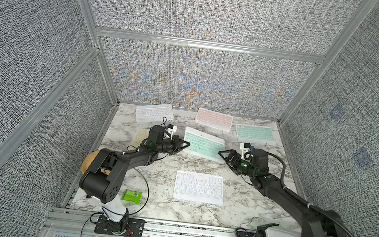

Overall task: Stack the numeric keypads
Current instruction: Pick up the numeric keypad from the center of the board, then place the numeric keypad at the numeric keypad.

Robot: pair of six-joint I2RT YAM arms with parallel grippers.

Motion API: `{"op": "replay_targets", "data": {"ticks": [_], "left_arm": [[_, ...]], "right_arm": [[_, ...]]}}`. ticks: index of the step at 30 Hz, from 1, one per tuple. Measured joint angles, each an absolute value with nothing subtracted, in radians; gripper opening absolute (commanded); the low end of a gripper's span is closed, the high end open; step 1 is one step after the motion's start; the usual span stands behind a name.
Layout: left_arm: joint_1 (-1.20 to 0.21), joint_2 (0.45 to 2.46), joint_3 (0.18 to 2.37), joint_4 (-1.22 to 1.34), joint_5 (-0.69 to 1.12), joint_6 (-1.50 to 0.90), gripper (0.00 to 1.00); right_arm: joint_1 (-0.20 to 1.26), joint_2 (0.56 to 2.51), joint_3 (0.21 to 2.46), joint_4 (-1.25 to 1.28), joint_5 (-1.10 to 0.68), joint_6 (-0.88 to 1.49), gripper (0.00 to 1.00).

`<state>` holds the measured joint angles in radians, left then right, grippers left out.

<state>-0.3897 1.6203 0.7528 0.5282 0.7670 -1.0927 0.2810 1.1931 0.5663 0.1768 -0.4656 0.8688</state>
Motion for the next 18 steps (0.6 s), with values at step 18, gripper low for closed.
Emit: {"op": "replay_targets", "data": {"ticks": [18], "left_arm": [[-0.542, 1.024, 0.323, 0.363, 0.678, -1.189, 0.08]], "right_arm": [[0.489, 1.005, 0.507, -0.273, -0.179, 0.747, 0.99]]}}
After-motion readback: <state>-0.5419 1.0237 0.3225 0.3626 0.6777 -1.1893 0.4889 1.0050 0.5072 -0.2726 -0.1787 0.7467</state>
